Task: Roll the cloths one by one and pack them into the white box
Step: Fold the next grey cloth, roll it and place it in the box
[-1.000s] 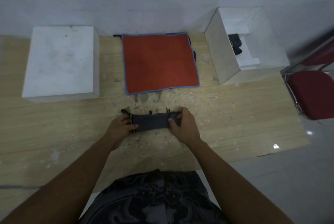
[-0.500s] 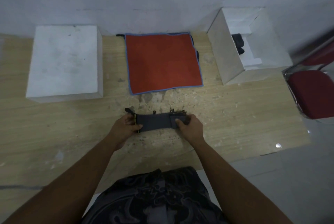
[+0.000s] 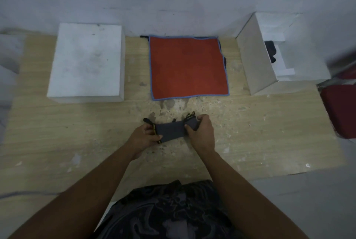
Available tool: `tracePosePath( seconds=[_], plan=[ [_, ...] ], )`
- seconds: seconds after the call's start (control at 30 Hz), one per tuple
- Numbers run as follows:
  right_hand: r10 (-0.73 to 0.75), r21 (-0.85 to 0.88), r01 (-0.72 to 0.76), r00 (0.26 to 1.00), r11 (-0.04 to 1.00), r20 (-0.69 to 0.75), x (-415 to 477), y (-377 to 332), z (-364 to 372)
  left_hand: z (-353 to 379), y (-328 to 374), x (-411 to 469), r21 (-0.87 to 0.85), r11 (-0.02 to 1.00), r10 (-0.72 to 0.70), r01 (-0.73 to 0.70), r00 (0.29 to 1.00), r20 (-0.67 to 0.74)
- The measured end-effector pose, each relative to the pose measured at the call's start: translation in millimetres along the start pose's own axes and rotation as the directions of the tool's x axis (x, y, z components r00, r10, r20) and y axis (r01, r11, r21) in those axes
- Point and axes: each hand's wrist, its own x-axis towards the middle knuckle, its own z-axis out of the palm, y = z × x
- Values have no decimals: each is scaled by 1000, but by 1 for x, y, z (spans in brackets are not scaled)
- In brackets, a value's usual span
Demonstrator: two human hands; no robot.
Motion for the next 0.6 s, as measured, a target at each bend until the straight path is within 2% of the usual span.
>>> tracePosePath(
  seconds=[0.13,0.3,0.43,0.6],
  plan=[
    [-159,-196,167,986,966,55,-9,1,13,-1,-4,2,-26,1000,-14,14,1000,-11],
    [-253,-97,262,962,960,99,-19,-1,17,2,-7,3,-1,1000,1,-1,1000,-12],
    [-202,-70,205,978,976,49,-14,5,17,3,-8,2,-4,1000,-9,9,1000,-22],
    [-39,-56,47,989,997,140,-8,7,21,6,-5,0,-49,999,9,-9,1000,-3]
  ],
)
